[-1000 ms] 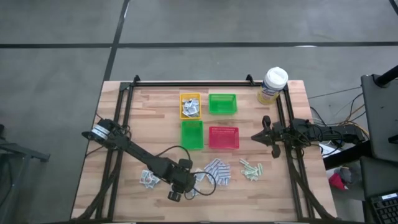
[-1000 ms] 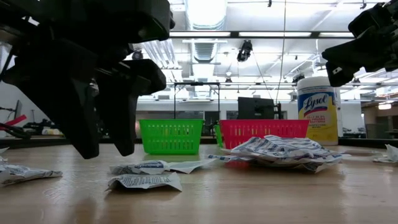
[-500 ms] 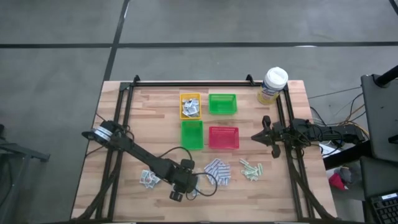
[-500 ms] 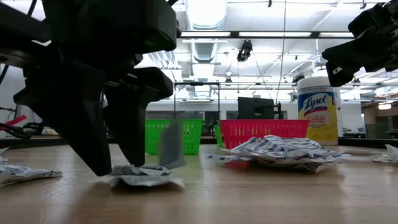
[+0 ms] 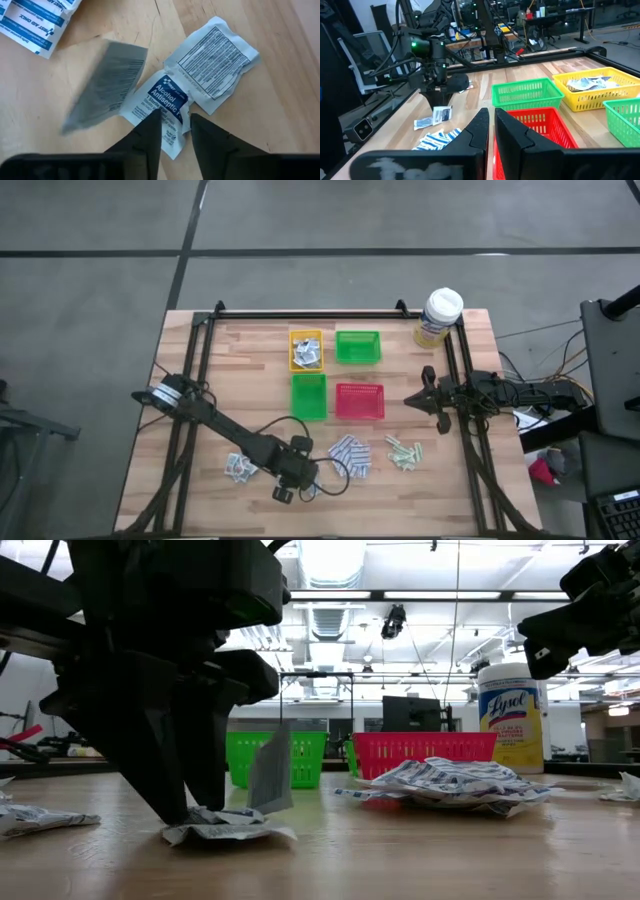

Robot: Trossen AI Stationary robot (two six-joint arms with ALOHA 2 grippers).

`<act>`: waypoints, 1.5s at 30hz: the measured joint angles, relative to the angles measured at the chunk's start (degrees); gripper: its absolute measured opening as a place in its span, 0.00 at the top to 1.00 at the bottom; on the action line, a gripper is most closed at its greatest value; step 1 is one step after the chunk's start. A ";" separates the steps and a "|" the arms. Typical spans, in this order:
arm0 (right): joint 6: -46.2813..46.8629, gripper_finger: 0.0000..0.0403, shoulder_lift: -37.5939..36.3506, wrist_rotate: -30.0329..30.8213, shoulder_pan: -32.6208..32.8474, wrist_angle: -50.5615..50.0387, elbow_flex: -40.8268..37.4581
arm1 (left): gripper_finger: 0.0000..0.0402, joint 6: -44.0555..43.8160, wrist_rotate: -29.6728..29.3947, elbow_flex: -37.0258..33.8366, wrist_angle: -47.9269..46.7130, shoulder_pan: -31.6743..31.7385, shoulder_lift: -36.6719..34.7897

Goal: Pick & Place First Aid Supplies
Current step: Put the blue alcohol pad into the yellow bin

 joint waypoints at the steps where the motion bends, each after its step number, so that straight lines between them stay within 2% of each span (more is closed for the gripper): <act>1: -0.01 0.93 0.00 0.00 0.01 0.00 -0.01 | 0.75 -0.02 0.00 0.00 0.00 0.00 0.00; 17: -0.02 0.93 0.00 0.00 0.00 0.00 0.00 | 0.89 -0.82 -0.24 0.01 -0.15 0.00 -0.23; 23: -0.01 0.93 0.00 0.00 0.02 0.00 0.00 | 0.99 -1.04 -0.22 2.16 -6.15 0.00 -1.59; 40: -0.02 0.93 0.00 0.00 0.02 0.00 0.00 | 1.00 -8.93 3.00 5.86 -16.72 -0.46 -5.26; 45: 0.00 0.93 -0.02 -0.02 0.02 0.00 -0.01 | 1.00 -7.06 -3.52 10.12 -25.52 -0.34 -8.76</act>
